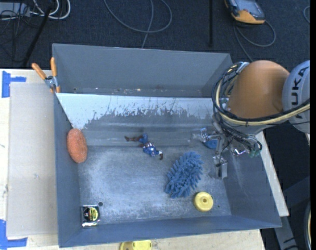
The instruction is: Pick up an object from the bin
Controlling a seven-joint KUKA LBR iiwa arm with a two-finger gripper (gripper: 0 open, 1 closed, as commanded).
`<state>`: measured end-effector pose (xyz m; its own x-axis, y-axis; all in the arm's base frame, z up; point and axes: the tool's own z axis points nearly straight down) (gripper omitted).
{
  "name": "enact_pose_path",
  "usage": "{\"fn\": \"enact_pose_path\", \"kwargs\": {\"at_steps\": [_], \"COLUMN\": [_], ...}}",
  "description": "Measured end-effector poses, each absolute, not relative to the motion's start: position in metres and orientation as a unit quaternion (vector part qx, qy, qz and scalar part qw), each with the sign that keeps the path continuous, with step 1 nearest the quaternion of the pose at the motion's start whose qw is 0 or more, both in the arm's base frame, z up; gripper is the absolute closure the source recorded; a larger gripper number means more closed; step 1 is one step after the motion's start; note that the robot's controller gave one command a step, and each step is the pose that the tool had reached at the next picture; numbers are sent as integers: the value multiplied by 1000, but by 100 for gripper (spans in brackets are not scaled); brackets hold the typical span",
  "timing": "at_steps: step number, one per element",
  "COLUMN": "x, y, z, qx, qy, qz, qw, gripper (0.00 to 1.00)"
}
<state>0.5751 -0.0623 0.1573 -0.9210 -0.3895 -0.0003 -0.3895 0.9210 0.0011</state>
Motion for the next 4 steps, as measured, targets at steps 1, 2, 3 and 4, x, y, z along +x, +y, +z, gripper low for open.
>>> {"fn": "enact_pose_path", "kwargs": {"at_steps": [1,2,3,4], "x": [579,584,584,583], "y": [-55,-44,-44,-44], "z": [117,70,70,73], "qx": [-317,-451,-451,-451], "qy": [948,893,893,893], "qz": [0,1,1,2], "qw": [2,0,0,0], "gripper": [0,100,100,100]}}
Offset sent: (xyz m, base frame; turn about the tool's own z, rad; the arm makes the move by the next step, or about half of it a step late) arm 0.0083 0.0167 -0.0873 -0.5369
